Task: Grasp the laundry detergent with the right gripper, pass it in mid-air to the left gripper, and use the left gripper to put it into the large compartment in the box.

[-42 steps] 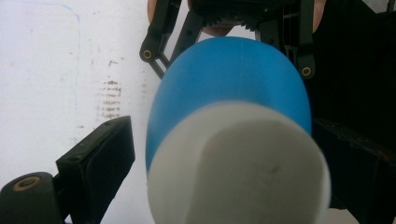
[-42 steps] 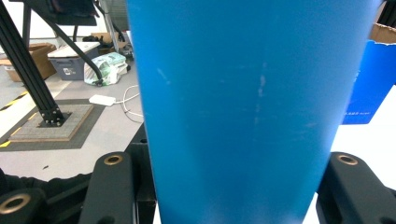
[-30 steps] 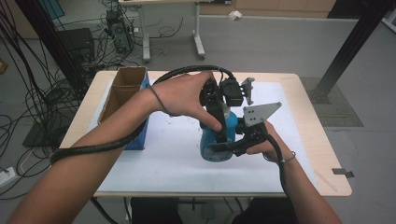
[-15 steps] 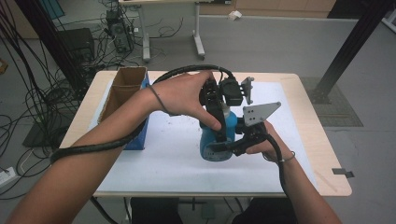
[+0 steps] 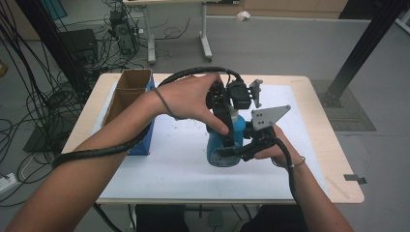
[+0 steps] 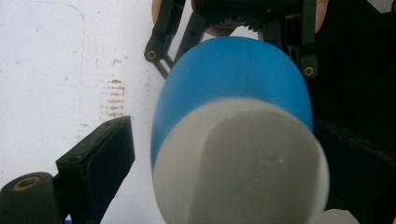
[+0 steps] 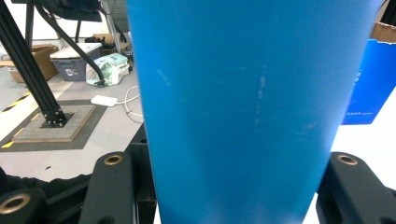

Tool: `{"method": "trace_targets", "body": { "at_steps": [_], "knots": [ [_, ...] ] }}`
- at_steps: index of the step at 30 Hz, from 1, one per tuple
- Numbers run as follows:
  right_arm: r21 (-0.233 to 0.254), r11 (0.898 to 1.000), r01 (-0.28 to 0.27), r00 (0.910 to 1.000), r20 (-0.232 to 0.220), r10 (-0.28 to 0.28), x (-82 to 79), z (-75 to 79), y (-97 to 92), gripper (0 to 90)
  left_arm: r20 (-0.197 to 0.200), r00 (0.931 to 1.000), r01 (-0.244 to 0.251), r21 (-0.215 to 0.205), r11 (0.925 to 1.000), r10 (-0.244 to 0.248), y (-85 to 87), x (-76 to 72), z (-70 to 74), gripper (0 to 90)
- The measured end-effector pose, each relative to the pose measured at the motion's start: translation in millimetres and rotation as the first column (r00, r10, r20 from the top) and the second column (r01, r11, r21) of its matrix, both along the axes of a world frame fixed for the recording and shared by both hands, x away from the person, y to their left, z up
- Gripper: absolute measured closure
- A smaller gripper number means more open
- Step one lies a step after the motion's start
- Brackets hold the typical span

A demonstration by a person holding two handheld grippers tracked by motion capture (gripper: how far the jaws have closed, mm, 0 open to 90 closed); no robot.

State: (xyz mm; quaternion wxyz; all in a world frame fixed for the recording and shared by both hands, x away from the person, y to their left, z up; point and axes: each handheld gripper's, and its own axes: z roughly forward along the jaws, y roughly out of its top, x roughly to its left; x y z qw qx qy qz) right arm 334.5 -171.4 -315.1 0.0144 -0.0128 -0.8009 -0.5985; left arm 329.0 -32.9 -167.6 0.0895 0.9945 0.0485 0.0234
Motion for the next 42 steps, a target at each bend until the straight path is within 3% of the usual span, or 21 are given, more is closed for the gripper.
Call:
{"method": "trace_targets", "body": {
  "at_steps": [42],
  "knots": [
    [-0.004, 1.000, 0.001, 1.0000, 0.007, -0.001, -1.0, 1.0, 2.1, 44.1, -0.004, 0.9999, 0.010, 0.002, 0.9999, -0.010, -0.4, -2.6, -1.0, 9.5]
  ]
}}
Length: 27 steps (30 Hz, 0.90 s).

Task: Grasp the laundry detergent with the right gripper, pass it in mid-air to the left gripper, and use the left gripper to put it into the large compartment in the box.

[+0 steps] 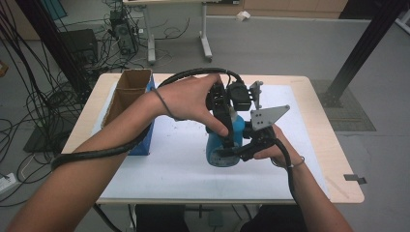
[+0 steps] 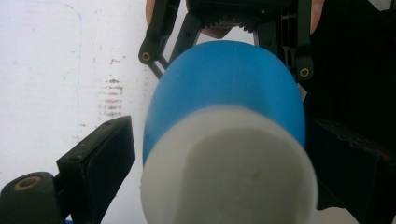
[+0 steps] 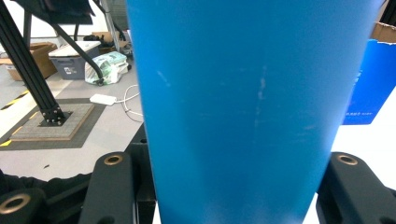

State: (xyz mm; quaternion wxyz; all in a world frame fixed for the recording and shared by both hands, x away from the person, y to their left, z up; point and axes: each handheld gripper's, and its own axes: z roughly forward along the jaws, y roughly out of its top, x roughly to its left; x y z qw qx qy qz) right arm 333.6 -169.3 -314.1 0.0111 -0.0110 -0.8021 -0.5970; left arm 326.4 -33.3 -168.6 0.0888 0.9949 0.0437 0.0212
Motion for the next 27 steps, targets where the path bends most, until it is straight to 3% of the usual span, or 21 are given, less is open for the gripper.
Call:
{"method": "trace_targets", "body": {
  "at_steps": [27],
  "knots": [
    [-0.007, 1.000, -0.003, 1.0000, -0.001, 0.003, 1.4, -0.2, 0.7, 44.1, -0.026, 0.9996, 0.009, -0.029, 0.9995, -0.010, 0.0, 7.4, 0.9, 32.4]
  ]
}}
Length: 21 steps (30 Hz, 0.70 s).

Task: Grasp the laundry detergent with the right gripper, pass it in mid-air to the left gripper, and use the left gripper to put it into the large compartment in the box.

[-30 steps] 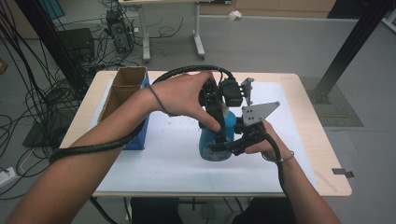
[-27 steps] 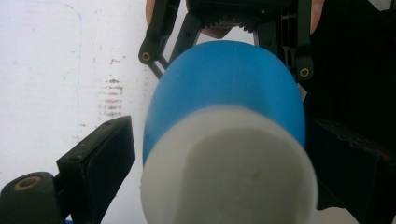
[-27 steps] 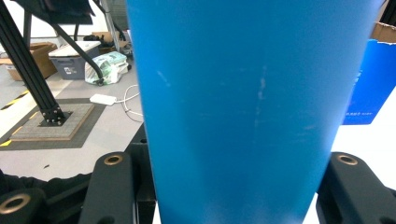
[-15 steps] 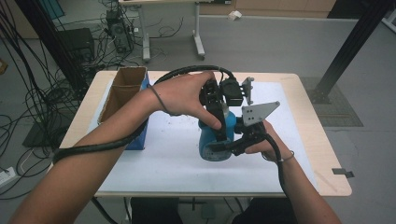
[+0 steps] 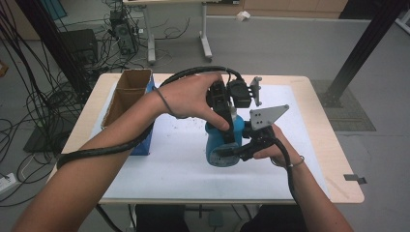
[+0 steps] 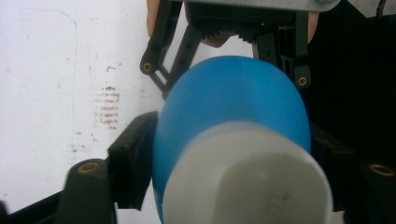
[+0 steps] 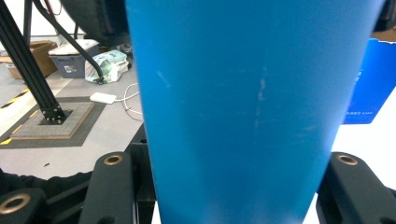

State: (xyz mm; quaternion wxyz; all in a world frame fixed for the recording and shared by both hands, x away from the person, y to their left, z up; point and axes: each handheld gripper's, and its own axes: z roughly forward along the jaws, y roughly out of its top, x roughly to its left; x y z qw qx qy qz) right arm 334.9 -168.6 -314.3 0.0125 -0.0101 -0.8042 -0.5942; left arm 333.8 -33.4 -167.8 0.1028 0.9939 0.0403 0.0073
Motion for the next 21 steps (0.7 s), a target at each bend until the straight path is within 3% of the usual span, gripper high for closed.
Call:
{"method": "trace_targets", "body": {
  "at_steps": [5, 21],
  "knots": [
    [-0.001, 1.000, 0.002, 1.0000, 0.000, -0.002, 0.5, -0.1, 0.0, 44.1, -0.013, 0.9999, -0.004, 0.001, 1.0000, 0.004, 0.4, 1.5, -0.7, 36.1],
    [-0.001, 1.000, -0.011, 0.9999, 0.002, 0.011, 0.4, -0.7, 1.1, 44.1, -0.002, 0.9999, -0.015, 0.016, 0.9998, 0.015, -2.2, -1.9, -1.0, 36.9]
  ]
}}
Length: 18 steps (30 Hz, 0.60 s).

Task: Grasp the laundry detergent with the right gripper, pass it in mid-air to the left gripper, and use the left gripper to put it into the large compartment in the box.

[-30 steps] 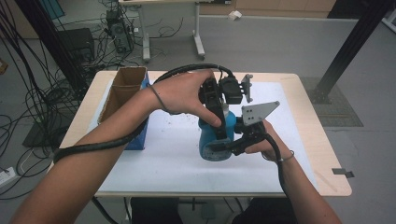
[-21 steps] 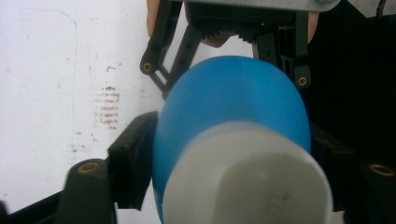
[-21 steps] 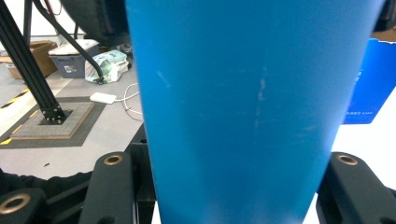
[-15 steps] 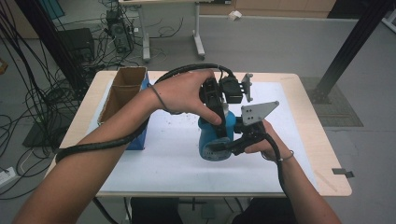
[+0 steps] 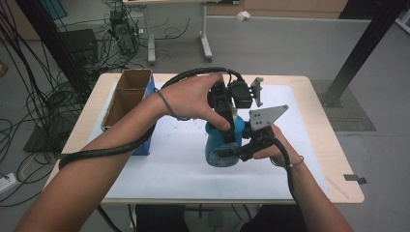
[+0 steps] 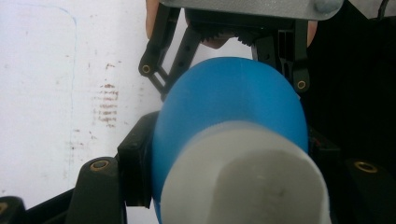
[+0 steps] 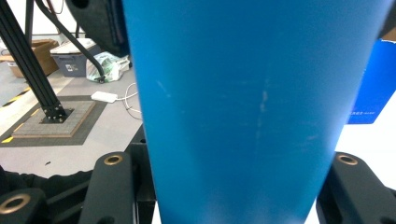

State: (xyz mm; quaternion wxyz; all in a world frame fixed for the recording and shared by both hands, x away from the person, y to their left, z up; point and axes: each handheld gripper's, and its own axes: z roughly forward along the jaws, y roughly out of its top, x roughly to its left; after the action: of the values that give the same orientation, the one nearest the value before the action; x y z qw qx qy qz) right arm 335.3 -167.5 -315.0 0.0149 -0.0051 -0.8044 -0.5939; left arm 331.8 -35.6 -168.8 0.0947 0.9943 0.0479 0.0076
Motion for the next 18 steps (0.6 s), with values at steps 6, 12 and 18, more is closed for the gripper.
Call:
{"method": "trace_targets", "body": {
  "at_steps": [6, 12, 18],
  "knots": [
    [0.003, 1.000, -0.003, 1.0000, 0.000, 0.003, -0.6, -0.3, 1.0, 44.1, -0.004, 1.0000, -0.001, 0.008, 1.0000, 0.001, 0.5, -0.5, 0.0, 36.9],
    [0.002, 1.000, -0.004, 1.0000, 0.000, 0.004, -0.9, -0.4, 1.0, 44.1, -0.002, 1.0000, 0.001, 0.004, 1.0000, -0.001, 0.6, -1.0, -0.1, 37.0],
    [0.002, 1.000, -0.003, 1.0000, 0.002, 0.003, -1.1, -0.2, 0.9, 44.1, -0.001, 1.0000, 0.001, 0.005, 1.0000, -0.001, 0.9, -1.1, 0.2, 37.0]
  ]
}}
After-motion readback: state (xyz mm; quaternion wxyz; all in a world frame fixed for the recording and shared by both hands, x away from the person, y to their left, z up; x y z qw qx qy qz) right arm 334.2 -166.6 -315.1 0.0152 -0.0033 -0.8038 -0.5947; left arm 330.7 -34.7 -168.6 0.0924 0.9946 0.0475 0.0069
